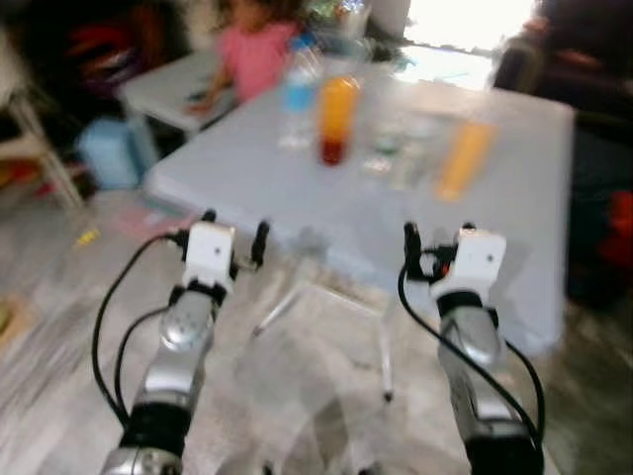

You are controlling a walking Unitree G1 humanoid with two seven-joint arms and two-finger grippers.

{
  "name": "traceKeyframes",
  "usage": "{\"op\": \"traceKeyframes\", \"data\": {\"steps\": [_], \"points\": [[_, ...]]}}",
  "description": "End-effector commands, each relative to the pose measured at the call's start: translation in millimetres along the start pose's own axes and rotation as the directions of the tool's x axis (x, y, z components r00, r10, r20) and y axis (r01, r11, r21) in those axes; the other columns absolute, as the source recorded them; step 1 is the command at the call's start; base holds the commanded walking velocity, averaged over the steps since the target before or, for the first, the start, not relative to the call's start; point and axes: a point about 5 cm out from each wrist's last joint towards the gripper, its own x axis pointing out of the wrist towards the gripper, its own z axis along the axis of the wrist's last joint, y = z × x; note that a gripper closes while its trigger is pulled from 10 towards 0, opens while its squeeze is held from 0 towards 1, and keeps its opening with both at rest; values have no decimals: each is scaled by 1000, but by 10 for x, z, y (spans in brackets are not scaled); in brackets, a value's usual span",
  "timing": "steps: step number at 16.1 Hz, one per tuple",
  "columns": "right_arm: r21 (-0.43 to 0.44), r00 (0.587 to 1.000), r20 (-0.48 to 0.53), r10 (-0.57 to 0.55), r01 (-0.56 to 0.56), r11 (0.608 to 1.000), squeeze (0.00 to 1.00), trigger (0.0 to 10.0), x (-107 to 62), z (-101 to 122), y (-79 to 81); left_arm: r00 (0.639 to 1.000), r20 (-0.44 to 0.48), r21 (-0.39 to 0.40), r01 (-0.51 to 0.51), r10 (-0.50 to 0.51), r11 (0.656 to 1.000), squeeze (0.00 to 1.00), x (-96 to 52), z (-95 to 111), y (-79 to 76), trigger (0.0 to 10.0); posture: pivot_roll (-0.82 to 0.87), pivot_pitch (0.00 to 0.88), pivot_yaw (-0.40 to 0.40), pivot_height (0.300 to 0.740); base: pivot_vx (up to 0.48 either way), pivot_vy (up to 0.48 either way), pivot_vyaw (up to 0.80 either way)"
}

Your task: Restocking fridge

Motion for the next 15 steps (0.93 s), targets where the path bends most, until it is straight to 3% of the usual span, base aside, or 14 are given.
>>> {"op": "traceKeyframes", "data": {"steps": [1,9,12,15], "points": [[-16,1000,7,-13,13,1000,0,10000,6,15,-75,999,16,-8,30,-30,1000,0,25,37,-106,10000,-96,3,-4,740,289,0,0],[-40,999,40,-35,37,999,0,10000,59,104,-92,999,48,12,17,-18,1000,0,60,143,-29,10000,-95,67,5,740,34,0,0],[-30,999,31,-43,44,999,0,10000,14,81,-98,999,32,9,25,-26,1000,0,-28,93,-17,10000,-92,87,10,740,285,0,0],[-33,998,42,-44,45,998,0,10000,1,87,-70,997,60,1,49,-49,999,0,-18,169,-99,10000,-87,83,11,740,294,0,0]]}}
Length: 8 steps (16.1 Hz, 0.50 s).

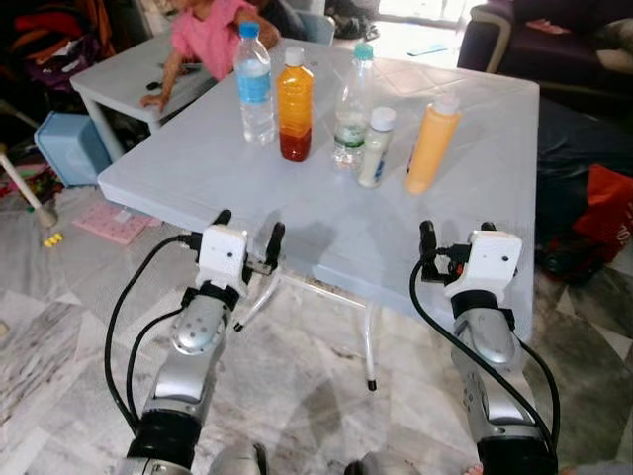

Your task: Restocking fridge

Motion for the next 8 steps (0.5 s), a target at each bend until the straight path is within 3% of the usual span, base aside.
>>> {"op": "traceKeyframes", "data": {"steps": [1,6,8], "points": [[27,1000,23,-13,13,1000,0,10000,5,58,13,1000,19,9,23,-23,1000,0,31,71,-27,10000,-87,80,11,740,281,0,0],[9,1000,6,-2,2,1000,0,10000,-76,-3,35,1000,-28,-45,10,-12,999,0,-56,-43,-40,10000,-116,54,25,740,292,0,0],[41,1000,1,5,-5,999,0,10000,-70,-7,49,999,-17,-54,32,-33,998,0,-44,-21,-74,10000,-114,49,21,740,281,0,0]]}}
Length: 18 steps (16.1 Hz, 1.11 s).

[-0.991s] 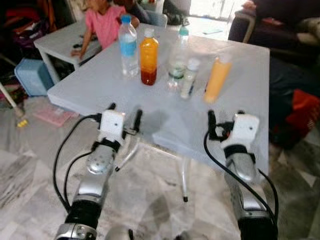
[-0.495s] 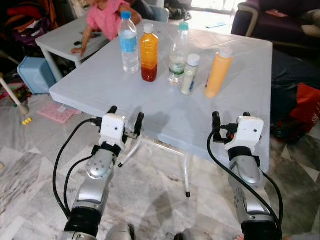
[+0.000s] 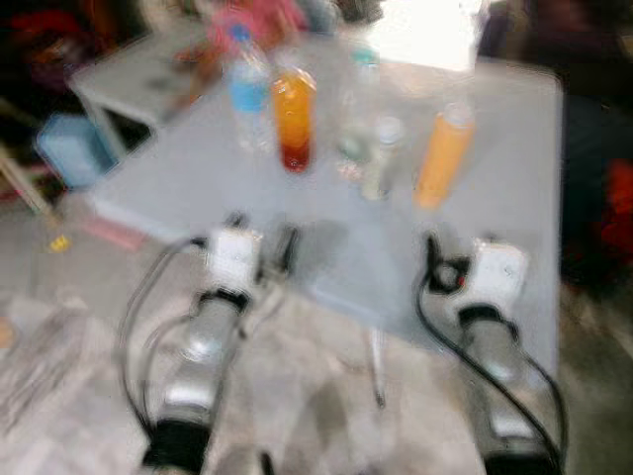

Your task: Restocking fridge

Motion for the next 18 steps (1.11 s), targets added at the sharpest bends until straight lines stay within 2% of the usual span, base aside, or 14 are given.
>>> {"op": "traceKeyframes", "data": {"steps": [1,6,9,14,18], "points": [[32,1000,17,26,-27,999,0,10000,9,46,106,1000,0,14,-22,22,1000,0,-21,14,101,10000,-112,49,18,740,0,0,0],[12,1000,10,24,-24,1000,0,10000,-15,21,106,1000,-6,2,-24,24,1000,0,-36,16,123,10000,-104,66,12,740,0,0,0],[-12,999,44,15,-14,1000,0,10000,31,104,77,999,-22,2,-24,24,1000,0,-77,-5,128,10000,-103,88,27,740,0,0,0],[-56,991,130,40,-33,998,0,10000,363,393,-81,999,-40,32,5,-4,999,0,-151,37,202,10000,-59,142,59,740,0,0,0],[-93,982,173,70,-54,994,0,10000,523,566,-104,999,-48,61,1,2,998,0,-202,106,283,10000,-23,187,87,740,0,0,0]]}}
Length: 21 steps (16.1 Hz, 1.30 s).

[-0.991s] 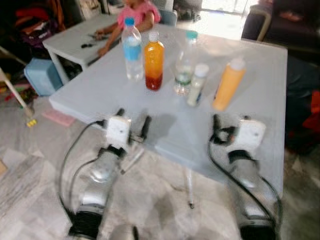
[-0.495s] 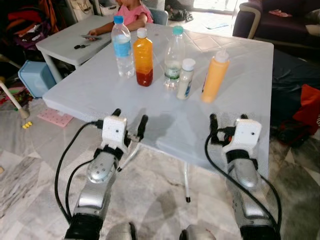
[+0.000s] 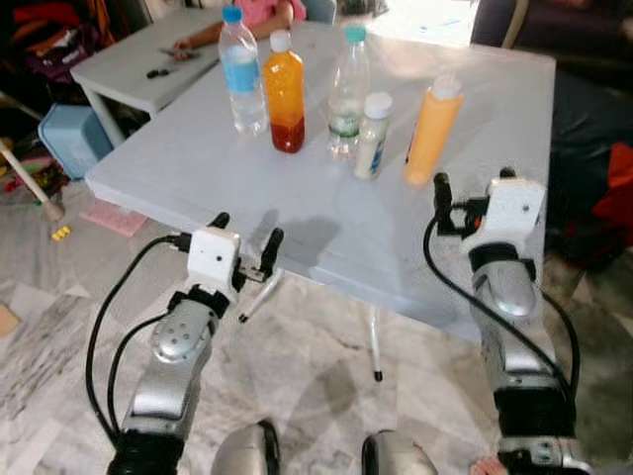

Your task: Restocking fridge

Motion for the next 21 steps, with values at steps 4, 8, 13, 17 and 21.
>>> {"op": "traceKeyframes", "data": {"steps": [4,8,13,17,21], "points": [[6,999,39,28,-28,1000,0,10000,247,194,-36,999,-37,40,31,-30,999,0,-124,54,64,10000,21,224,117,740,0,0,0],[-6,996,61,61,-61,998,0,10000,345,283,14,998,-52,52,33,-30,998,0,-149,82,93,10000,33,227,118,740,0,0,0],[-24,989,102,108,-106,994,0,10000,409,374,35,998,-55,52,38,-35,998,0,-130,99,88,10000,34,223,119,740,0,0,0],[-62,985,142,102,-94,994,1000,10000,536,507,-10,997,-60,50,44,-41,998,0,-126,97,86,10000,35,220,110,740,0,0,0],[-59,978,176,111,-102,993,0,10000,667,617,-8,997,-57,45,46,-43,998,0,-122,102,58,10000,42,218,105,740,0,0,0]]}}
